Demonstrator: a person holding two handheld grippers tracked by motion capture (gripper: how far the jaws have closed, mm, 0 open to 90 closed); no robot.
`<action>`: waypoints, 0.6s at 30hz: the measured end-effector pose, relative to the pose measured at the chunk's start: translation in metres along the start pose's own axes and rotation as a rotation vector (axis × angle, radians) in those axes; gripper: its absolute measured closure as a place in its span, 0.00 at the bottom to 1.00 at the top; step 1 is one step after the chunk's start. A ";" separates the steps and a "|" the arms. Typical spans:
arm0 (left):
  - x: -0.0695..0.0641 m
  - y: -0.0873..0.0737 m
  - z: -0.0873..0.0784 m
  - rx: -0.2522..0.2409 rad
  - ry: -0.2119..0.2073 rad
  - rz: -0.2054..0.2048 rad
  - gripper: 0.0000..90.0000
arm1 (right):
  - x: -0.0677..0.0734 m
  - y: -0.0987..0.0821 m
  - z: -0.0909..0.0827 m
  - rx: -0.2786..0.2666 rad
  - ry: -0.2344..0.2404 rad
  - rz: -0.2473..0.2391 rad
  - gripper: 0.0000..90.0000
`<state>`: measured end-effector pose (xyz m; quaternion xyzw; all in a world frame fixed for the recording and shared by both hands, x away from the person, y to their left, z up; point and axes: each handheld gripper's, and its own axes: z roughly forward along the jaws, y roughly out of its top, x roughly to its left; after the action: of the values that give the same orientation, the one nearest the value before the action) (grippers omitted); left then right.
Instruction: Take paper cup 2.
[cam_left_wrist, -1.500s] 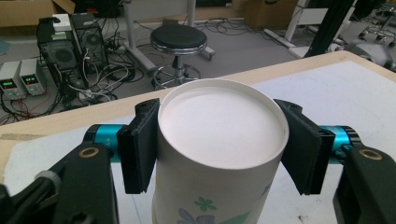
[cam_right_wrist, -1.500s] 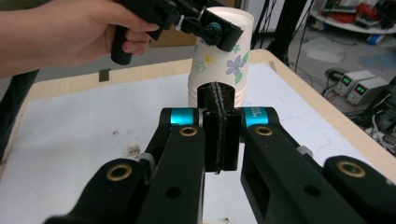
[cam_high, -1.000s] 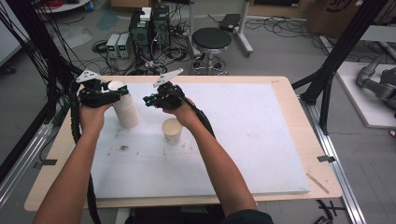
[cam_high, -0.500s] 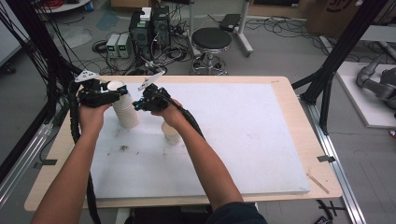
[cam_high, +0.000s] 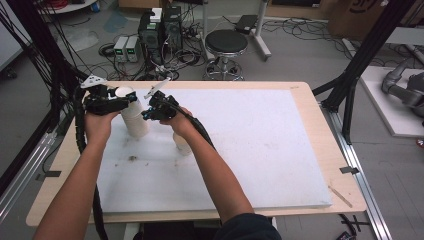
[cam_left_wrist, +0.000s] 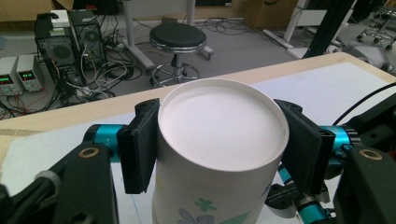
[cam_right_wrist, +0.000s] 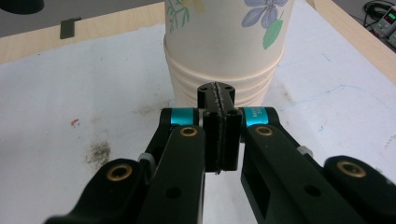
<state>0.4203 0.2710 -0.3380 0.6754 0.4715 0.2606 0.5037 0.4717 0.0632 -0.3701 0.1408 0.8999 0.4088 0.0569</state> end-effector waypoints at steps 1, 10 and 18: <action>0.000 0.000 0.000 0.000 -0.001 0.002 0.39 | 0.000 0.000 0.001 0.003 0.000 -0.001 1.00; -0.001 0.000 0.000 0.003 -0.002 0.004 0.39 | 0.000 0.000 0.007 0.027 -0.016 -0.002 1.00; 0.000 0.000 0.000 0.004 -0.003 0.003 0.39 | 0.000 0.002 0.008 0.040 -0.019 -0.006 1.00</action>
<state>0.4198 0.2708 -0.3377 0.6777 0.4700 0.2592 0.5025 0.4743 0.0701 -0.3737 0.1429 0.9077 0.3894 0.0638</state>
